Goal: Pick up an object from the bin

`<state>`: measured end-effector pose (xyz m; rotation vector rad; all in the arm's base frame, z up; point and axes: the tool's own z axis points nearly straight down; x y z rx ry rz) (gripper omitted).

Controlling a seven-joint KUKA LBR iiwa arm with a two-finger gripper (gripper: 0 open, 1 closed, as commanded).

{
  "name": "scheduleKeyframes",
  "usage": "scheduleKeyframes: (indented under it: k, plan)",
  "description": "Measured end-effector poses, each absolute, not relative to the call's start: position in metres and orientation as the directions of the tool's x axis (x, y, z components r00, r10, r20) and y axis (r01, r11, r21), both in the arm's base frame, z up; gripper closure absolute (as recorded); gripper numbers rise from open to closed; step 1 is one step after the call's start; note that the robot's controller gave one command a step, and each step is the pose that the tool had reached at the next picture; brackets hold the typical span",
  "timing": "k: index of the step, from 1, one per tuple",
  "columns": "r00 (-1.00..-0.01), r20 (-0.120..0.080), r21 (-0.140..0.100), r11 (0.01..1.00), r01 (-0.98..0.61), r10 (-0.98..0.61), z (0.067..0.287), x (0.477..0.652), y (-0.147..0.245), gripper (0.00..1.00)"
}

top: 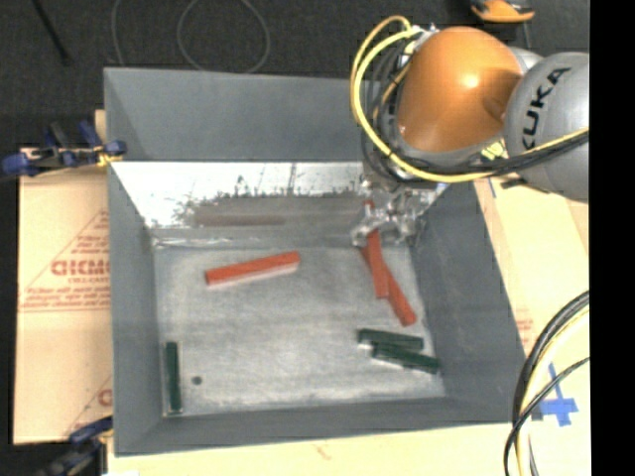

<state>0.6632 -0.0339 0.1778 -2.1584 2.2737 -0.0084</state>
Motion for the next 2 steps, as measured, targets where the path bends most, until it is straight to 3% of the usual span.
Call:
scheduleKeyframes:
  k: [2]
  plan:
    - [-0.074, -0.005, -0.008, 0.074, -0.997, -0.997, 0.201, 0.666, -0.034, 1.0]
